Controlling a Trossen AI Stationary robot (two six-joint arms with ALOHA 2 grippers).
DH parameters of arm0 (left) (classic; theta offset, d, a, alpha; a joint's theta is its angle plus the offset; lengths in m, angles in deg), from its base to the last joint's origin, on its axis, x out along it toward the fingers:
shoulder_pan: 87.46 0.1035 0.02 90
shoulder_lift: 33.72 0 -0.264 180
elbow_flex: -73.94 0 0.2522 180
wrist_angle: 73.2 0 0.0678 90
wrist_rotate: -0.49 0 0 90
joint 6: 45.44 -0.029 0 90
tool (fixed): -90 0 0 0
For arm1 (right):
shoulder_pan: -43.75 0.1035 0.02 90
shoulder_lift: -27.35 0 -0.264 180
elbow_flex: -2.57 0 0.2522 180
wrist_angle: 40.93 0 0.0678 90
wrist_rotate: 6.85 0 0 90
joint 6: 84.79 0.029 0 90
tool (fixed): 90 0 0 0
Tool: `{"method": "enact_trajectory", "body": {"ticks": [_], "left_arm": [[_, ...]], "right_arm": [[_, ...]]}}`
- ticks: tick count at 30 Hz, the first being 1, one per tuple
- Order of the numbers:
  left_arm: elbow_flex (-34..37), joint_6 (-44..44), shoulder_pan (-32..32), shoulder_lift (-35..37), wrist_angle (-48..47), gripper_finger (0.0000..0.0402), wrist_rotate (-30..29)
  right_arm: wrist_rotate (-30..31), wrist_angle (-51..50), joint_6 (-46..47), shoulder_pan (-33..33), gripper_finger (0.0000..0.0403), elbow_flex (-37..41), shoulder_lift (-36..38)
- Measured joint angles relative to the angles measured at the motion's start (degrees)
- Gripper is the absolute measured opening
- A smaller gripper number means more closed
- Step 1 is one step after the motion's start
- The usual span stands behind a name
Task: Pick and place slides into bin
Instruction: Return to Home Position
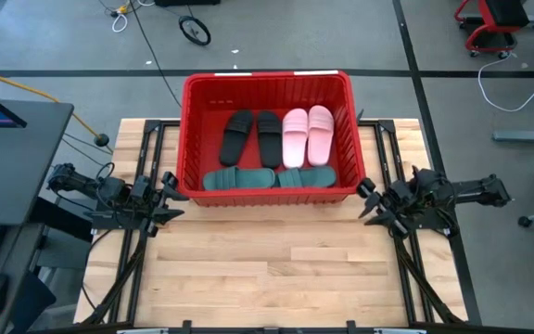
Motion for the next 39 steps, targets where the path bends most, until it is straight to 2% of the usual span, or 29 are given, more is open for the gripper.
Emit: {"method": "enact_trajectory", "body": {"ticks": [2, 4, 8, 11, 14, 18, 25, 30, 39], "left_arm": [[0.0, 0.0, 0.0, 0.0, 0.0, 0.0189, 0.0], [0.0, 0.0, 0.0, 0.0, 0.0, 0.0189, 0.0], [0.0, 0.0, 0.0, 0.0, 0.0, 0.0186, 0.0], [0.0, 0.0, 0.0, 0.0, 0.0, 0.0183, 0.0], [0.0, 0.0, 0.0, 0.0, 0.1, 0.0185, 0.0], [0.0, 0.0, 0.0, 0.0, 0.1, 0.0188, 0.0], [0.0, 0.0, 0.0, 0.0, 0.1, 0.0190, 0.0], [0.0, 0.1, 0.0, 0.0, 0.1, 0.0190, 0.1], [0.0, 0.1, 0.0, 0.0, 0.2, 0.0183, 0.1]], "right_arm": [[-2.7, 0.5, 4.5, 1.9, 0.0103, 0.0, 0.0], [-5.5, -0.1, 5.1, 3.9, 0.0103, 0.5, -0.2], [-5.6, 0.4, 6.6, 7.5, 0.0103, 0.1, -0.3], [-5.4, -1.6, 3.8, 9.2, 0.0103, 0.2, -0.3], [-3.5, -4.3, 0.5, 10.0, 0.0103, 0.1, -0.2], [2.2, -10.2, -2.2, 10.3, 0.0103, 0.1, -0.3], [6.9, -11.8, -7.9, 10.3, 0.0103, 0.1, -0.2], [11.8, -13.9, -8.4, 10.4, 0.0103, 0.0, -0.2], [10.1, -14.1, -10.0, 10.3, 0.0103, 0.1, -0.2]]}}
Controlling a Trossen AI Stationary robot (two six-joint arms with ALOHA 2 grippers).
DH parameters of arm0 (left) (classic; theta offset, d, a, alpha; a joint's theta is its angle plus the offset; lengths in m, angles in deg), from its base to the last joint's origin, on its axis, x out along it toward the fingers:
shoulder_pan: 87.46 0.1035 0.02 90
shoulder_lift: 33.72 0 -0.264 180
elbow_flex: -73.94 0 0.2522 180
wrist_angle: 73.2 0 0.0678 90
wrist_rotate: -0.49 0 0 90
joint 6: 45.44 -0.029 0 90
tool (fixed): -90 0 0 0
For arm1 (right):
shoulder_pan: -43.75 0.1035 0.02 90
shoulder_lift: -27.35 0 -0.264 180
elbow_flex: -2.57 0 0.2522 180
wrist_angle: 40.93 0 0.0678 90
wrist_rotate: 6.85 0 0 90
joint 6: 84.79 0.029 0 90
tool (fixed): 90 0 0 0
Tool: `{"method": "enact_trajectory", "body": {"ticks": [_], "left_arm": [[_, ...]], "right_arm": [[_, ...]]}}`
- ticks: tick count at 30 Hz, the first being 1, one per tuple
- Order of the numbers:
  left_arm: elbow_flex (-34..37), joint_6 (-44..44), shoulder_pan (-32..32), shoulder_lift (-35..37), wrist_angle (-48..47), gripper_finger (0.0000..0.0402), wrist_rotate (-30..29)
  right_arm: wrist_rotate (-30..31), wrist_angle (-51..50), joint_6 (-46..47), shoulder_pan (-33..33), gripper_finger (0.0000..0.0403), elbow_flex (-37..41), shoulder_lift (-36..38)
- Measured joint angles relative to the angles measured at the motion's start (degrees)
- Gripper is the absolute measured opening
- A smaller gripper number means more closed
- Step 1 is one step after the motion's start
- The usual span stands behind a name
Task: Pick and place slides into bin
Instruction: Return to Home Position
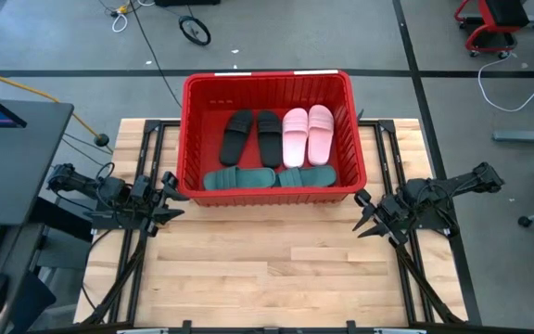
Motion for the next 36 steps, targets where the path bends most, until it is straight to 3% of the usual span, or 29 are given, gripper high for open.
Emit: {"method": "enact_trajectory", "body": {"ticks": [36], "left_arm": [[0.0, -0.1, 0.0, 0.0, 0.0, 0.0190, 0.0]], "right_arm": [[-0.4, 0.2, 0.0, 0.0, 0.0103, 0.0, 0.0]]}}
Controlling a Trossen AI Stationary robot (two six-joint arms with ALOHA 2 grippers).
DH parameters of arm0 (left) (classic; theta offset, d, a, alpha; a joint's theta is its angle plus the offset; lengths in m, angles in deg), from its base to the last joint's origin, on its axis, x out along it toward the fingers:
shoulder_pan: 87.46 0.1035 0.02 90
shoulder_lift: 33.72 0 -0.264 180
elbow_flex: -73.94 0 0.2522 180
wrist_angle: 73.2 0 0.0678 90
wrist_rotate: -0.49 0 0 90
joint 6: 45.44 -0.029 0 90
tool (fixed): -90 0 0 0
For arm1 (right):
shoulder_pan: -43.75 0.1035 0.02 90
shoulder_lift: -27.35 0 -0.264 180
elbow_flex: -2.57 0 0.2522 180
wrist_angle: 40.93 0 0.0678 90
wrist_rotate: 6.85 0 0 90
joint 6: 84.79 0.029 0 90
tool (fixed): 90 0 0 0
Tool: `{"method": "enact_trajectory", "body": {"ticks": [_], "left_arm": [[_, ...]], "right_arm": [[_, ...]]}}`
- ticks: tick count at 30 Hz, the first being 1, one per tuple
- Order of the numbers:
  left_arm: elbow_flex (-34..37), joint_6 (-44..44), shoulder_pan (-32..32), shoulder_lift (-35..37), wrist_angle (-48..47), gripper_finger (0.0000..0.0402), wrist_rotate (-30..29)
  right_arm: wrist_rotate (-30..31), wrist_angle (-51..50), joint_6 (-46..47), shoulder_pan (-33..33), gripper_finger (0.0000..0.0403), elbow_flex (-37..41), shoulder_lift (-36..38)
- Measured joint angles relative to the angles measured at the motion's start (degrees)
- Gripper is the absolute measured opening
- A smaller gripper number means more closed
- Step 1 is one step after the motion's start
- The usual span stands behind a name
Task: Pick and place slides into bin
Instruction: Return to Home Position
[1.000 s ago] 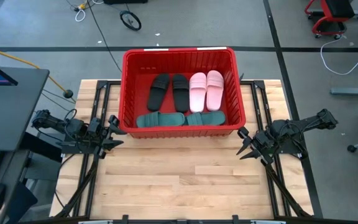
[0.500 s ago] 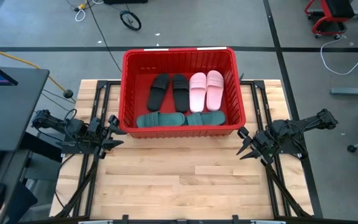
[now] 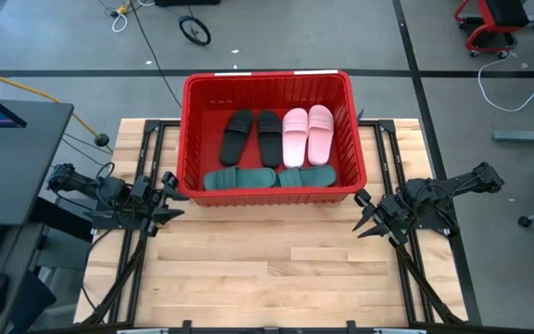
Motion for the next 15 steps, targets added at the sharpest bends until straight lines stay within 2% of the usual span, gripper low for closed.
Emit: {"method": "enact_trajectory", "body": {"ticks": [15], "left_arm": [[0.0, 0.0, 0.0, 0.0, 0.0, 0.0185, 0.0]], "right_arm": [[0.0, 0.0, 0.0, 0.0, 0.0103, 0.0, 0.0]]}}
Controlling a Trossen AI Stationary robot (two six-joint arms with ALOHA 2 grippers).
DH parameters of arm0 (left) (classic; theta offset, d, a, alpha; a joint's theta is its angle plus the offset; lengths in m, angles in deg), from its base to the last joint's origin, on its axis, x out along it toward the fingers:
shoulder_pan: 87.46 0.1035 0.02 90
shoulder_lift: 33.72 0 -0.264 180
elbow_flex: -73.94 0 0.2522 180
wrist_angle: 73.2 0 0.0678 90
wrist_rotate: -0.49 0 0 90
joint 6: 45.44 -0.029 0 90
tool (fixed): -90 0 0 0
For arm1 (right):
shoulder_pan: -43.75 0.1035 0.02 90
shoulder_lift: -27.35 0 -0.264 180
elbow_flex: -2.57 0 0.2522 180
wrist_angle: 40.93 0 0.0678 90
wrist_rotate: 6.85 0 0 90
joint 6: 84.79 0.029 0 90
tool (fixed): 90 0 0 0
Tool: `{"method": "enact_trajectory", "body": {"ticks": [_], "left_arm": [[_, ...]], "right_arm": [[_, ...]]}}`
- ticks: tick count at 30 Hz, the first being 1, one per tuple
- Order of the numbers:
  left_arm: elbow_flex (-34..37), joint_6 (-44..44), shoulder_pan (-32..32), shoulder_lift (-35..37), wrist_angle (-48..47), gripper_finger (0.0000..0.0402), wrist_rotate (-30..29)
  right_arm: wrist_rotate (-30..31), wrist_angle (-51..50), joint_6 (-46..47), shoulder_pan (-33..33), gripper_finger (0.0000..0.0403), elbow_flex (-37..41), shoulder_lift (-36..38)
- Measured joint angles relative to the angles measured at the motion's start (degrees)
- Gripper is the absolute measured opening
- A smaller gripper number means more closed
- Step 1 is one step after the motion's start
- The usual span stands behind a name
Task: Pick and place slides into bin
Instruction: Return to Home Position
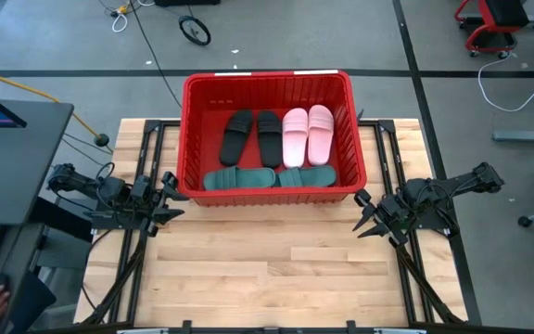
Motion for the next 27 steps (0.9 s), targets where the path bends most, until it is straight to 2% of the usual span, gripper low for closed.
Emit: {"method": "enact_trajectory", "body": {"ticks": [27], "left_arm": [[0.0, 0.0, 0.0, 0.0, 0.0, 0.0186, 0.0]], "right_arm": [[0.0, 0.0, 0.0, 0.0, 0.0103, 0.0, 0.0]]}}
